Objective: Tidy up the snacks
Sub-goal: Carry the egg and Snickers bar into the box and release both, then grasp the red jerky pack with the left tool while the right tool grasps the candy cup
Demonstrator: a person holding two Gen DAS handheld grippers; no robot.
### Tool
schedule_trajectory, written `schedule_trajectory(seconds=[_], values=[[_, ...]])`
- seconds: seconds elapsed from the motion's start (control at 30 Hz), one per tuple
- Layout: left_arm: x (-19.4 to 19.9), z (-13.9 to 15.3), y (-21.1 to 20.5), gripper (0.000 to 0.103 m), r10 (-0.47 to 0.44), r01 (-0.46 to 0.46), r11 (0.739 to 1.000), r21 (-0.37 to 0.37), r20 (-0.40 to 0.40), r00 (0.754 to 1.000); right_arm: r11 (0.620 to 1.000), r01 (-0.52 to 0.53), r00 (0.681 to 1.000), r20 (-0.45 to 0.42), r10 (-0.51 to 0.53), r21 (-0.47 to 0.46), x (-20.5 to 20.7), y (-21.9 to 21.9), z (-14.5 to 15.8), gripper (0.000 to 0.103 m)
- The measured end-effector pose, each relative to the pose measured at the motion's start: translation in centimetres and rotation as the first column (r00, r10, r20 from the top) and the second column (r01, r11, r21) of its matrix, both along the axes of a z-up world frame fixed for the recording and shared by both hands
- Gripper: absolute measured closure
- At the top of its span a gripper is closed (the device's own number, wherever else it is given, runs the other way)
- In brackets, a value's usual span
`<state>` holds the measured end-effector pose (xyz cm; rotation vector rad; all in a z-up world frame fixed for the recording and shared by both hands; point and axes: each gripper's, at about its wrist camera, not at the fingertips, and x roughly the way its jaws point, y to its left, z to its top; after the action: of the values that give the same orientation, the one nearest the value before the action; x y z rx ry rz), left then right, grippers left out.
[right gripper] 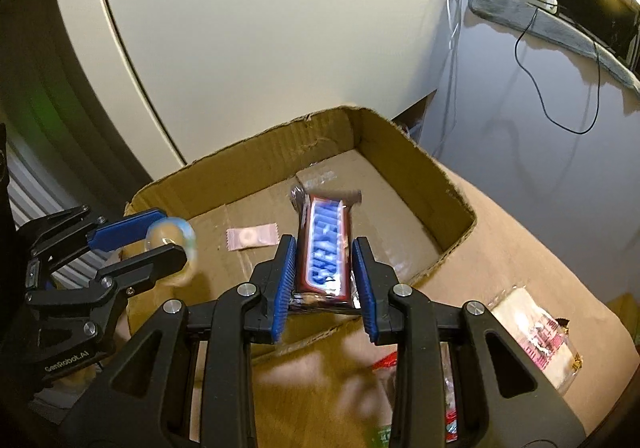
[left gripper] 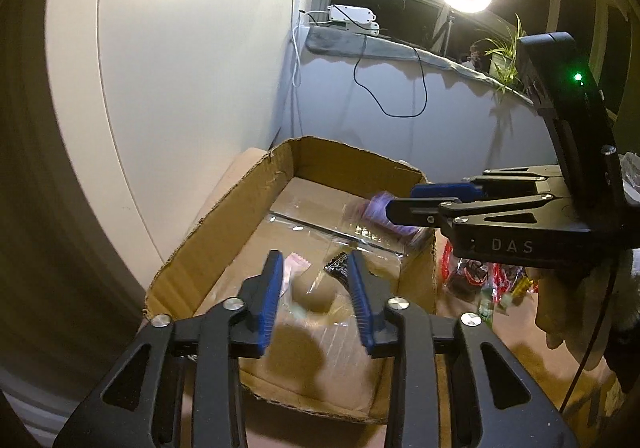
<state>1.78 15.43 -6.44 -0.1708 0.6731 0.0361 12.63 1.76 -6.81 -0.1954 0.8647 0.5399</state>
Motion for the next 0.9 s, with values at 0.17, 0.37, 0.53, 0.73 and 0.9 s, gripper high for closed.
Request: schedule_trajectory(seconds=[0.17, 0.37, 0.53, 0.73, 0.9], values=[[-0.3, 0.1, 0.1, 0.064, 0.012, -0.012, 1.0, 0.006, 0.007, 1.0, 1.0, 0.023, 0.998, 0.054, -0.024, 0.013, -0.6, -0.8, 1.3, 0.032], [-0.9, 0.7, -0.5, 0.064, 0.009, -0.009, 1.0, 0.016, 0.017, 1.0, 0.999, 0.043, 0.996, 0.078, -0.045, 0.026, -1.9, -2.1, 2.4, 0.028], [-1.5, 1.3, -1.4, 0.064, -0.013, 0.012, 1.0, 0.015, 0.038, 0.999, 0.998, 0.061, 0.994, 0.096, -0.059, -0.019, -3.6, -3.5, 2.6, 0.028], [-2.0, 1.7, -3.3, 0.064, -0.042, 0.042, 0.999, 0.016, 0.047, 0.998, 0.99, 0.138, 0.985, 0.11, -0.134, -0.028, -6.4, -8.1, 2.7, 0.028], [-2.0, 1.5, -6.1, 0.064, -0.101, 0.1, 0.995, 0.016, 0.04, 0.994, 0.968, 0.247, 0.962, 0.129, -0.24, -0.037, -9.0, -13.3, 2.4, 0.028]])
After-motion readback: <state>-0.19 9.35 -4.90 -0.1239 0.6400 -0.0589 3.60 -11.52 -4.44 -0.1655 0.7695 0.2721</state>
